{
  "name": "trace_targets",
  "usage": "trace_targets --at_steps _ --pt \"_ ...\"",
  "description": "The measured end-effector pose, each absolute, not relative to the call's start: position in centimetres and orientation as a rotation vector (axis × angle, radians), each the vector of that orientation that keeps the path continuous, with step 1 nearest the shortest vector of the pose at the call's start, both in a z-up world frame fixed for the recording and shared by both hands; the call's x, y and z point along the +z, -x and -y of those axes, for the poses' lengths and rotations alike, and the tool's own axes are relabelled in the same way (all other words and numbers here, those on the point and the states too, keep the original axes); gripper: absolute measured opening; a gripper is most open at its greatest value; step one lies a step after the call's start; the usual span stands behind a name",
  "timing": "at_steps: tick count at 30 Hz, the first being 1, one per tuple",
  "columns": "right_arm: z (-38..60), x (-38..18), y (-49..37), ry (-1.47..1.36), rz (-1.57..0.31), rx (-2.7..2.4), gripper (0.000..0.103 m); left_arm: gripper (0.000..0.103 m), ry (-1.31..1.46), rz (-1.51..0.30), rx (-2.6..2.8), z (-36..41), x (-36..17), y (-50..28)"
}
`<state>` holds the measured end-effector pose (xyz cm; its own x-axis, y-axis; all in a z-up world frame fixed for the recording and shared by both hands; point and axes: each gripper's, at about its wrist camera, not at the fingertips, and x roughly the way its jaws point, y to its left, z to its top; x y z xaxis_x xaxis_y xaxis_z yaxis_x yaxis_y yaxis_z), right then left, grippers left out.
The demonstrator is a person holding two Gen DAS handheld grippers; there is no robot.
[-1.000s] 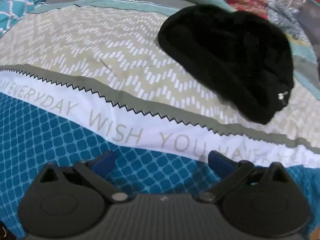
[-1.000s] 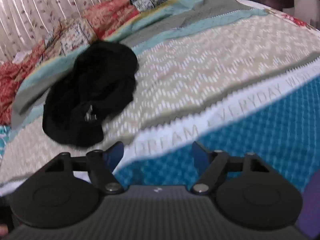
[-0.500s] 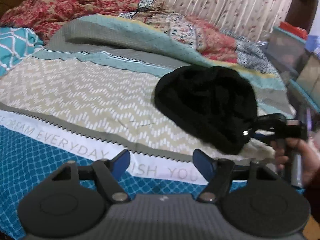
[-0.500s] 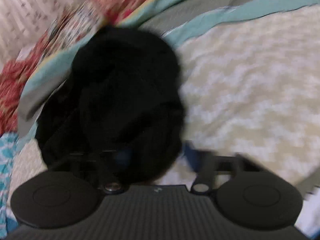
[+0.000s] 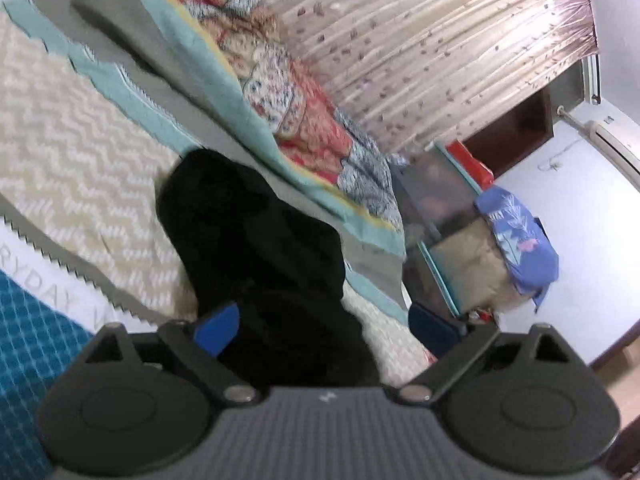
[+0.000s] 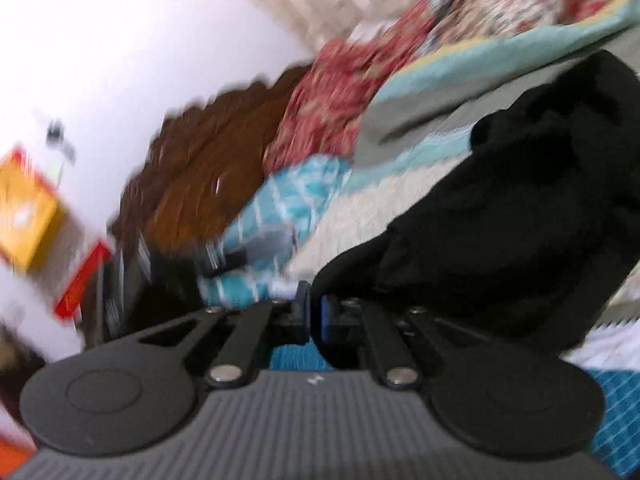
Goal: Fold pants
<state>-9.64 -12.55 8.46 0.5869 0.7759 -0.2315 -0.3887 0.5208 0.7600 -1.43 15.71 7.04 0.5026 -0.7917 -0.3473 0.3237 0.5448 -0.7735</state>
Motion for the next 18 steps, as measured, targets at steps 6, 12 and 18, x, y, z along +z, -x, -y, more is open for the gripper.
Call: trace_targets --at_steps 6,12,18 --pt "12.1 8.5 11.8 -0.598 -0.652 0.787 0.008 0.083 0.681 -0.878 -0.749 -15.1 4.8 1.0" --pt "10.1 8.3 10.8 -0.49 -0.645 0.803 0.03 0.014 0.731 -0.967 -0.75 -14.8 3.1 -0.7" --pt "16.4 8.6 8.4 -0.505 -0.581 0.739 0.035 0.012 0.811 -0.885 -0.586 -20.8 4.5 -1.6"
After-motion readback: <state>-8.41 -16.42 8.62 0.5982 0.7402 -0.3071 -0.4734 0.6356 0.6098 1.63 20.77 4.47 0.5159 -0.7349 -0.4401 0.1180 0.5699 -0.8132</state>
